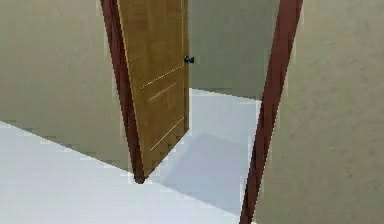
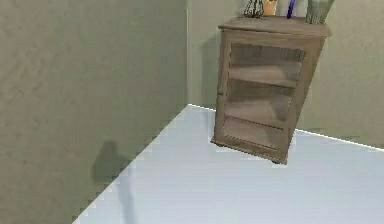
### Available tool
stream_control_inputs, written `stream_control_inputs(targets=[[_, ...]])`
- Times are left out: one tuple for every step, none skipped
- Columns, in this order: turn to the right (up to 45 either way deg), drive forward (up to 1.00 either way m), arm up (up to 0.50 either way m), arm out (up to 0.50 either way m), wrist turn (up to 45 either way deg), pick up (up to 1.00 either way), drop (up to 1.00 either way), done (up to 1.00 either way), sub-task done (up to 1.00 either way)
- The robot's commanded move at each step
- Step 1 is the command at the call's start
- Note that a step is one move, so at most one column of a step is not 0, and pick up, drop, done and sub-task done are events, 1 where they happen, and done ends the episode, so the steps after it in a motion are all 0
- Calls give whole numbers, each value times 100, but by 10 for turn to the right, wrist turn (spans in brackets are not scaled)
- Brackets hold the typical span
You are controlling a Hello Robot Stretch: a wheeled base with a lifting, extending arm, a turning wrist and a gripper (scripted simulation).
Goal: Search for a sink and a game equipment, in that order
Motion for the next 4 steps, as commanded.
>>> stream_control_inputs(targets=[[0, 95, 0, 0, 0, 0, 0, 0, 0], [180, 0, 0, 0, 0, 0, 0, 0, 0], [0, 100, 0, 0, 0, 0, 0, 0, 0], [30, 0, 0, 0, 0, 0, 0, 0, 0]])
